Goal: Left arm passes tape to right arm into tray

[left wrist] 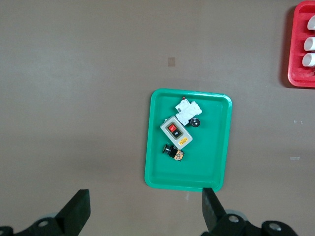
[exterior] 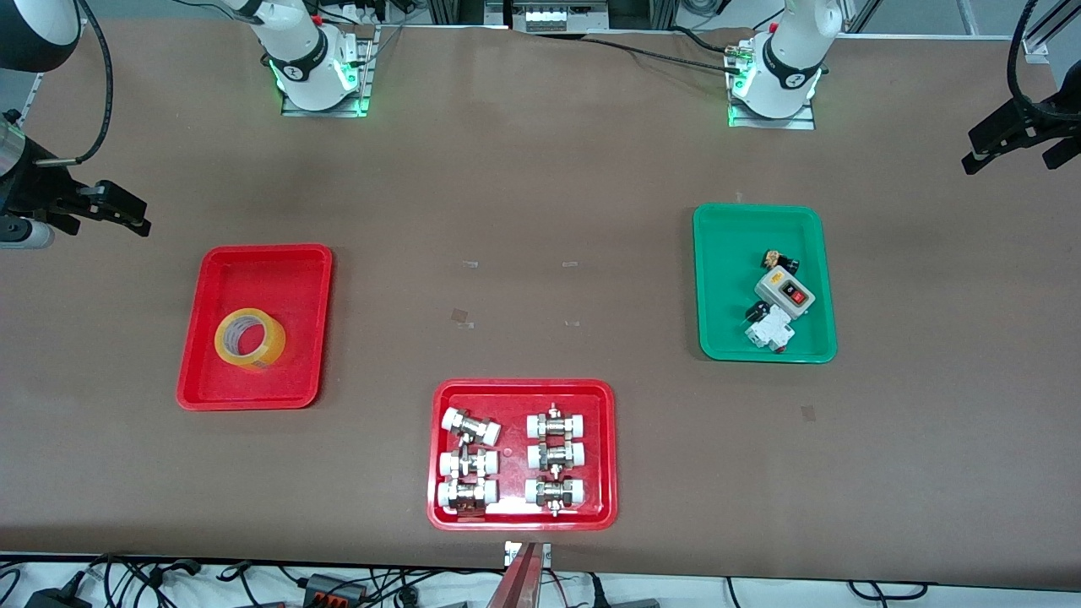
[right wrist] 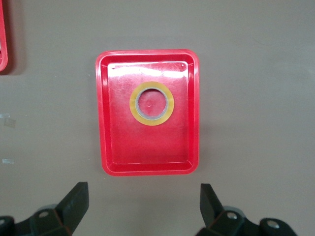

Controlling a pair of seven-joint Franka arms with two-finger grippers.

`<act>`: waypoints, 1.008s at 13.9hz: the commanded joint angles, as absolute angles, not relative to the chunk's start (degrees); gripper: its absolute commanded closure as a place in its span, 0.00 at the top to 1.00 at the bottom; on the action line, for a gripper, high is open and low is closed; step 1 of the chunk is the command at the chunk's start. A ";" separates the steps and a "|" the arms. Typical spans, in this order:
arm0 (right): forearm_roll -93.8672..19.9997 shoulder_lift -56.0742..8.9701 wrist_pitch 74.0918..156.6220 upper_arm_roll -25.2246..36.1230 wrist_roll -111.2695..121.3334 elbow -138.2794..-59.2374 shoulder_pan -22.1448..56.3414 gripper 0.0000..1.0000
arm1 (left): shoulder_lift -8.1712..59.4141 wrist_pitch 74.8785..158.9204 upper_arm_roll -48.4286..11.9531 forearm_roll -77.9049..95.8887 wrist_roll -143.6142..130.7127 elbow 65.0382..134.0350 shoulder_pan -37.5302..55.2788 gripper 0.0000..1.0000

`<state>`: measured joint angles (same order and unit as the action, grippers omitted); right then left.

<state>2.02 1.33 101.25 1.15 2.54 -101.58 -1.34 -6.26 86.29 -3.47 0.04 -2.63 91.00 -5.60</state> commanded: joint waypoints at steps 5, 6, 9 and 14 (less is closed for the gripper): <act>1.32 3.34 100.29 2.20 3.25 -102.39 -0.79 1.00 | -6.15 86.31 -3.52 0.79 -1.05 90.79 -6.06 1.00; 1.23 3.51 100.20 2.11 3.16 -102.65 -0.79 1.00 | -6.15 86.31 -3.52 0.79 -1.05 90.88 -6.06 1.00; 1.14 3.96 99.49 2.20 3.16 -102.74 -1.05 1.00 | -6.15 86.22 -3.52 0.79 -1.05 90.88 -6.06 1.00; 1.05 3.95 99.41 2.02 2.64 -102.74 -0.88 1.00 | -6.15 86.22 -3.52 0.79 -1.05 90.88 -6.06 1.00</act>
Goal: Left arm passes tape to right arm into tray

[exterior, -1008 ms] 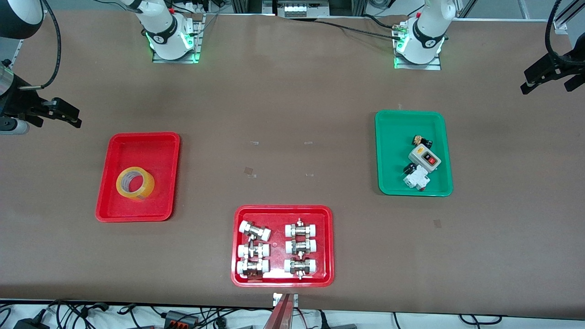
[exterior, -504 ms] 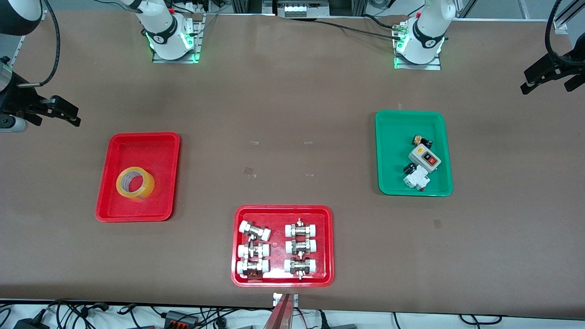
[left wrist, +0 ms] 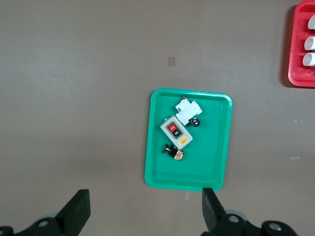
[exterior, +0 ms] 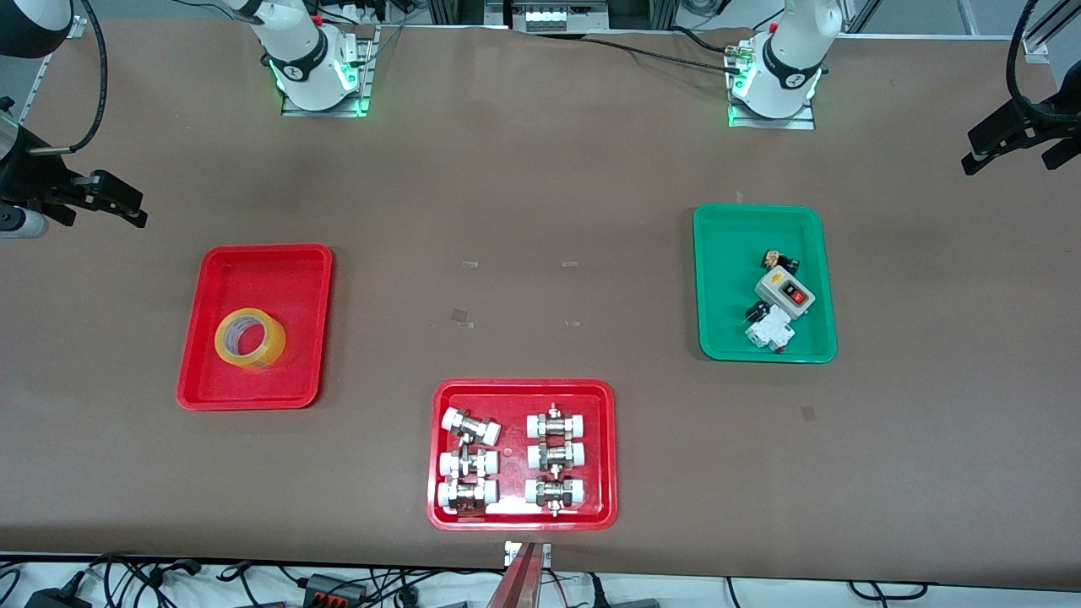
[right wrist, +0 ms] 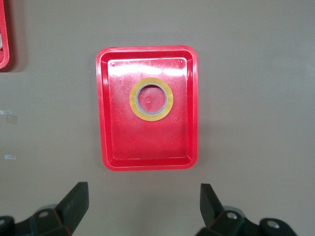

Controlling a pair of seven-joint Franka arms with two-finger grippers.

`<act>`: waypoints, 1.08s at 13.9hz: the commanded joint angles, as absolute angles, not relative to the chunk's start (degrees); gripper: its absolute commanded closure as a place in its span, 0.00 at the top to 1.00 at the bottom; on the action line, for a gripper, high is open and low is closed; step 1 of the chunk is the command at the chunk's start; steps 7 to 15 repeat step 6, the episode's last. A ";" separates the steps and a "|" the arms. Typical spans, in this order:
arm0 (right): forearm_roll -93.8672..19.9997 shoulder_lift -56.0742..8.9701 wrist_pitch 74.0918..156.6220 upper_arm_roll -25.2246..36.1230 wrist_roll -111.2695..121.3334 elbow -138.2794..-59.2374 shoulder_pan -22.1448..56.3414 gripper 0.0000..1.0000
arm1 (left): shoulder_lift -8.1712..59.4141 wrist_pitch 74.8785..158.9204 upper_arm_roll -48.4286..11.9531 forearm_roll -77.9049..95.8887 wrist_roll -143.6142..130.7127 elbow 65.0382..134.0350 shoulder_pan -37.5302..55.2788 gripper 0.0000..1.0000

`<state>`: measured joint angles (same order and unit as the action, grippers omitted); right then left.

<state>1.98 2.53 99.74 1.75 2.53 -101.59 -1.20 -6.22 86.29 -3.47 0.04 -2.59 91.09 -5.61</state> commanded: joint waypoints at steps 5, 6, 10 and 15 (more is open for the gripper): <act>1.14 3.96 98.71 1.93 2.46 -102.39 -0.88 1.00 | -6.06 86.31 -3.52 0.88 -1.05 90.88 -6.06 1.00; 1.06 3.96 98.35 1.93 2.46 -102.31 -0.88 1.00 | -6.06 86.31 -3.52 0.88 -1.05 90.88 -6.06 1.00; 1.06 3.96 98.35 1.93 2.46 -102.31 -0.88 1.00 | -6.06 86.31 -3.52 0.88 -1.05 90.88 -6.06 1.00; 1.06 3.96 98.35 1.93 2.46 -102.31 -0.88 1.00 | -6.06 86.31 -3.52 0.88 -1.05 90.88 -6.06 1.00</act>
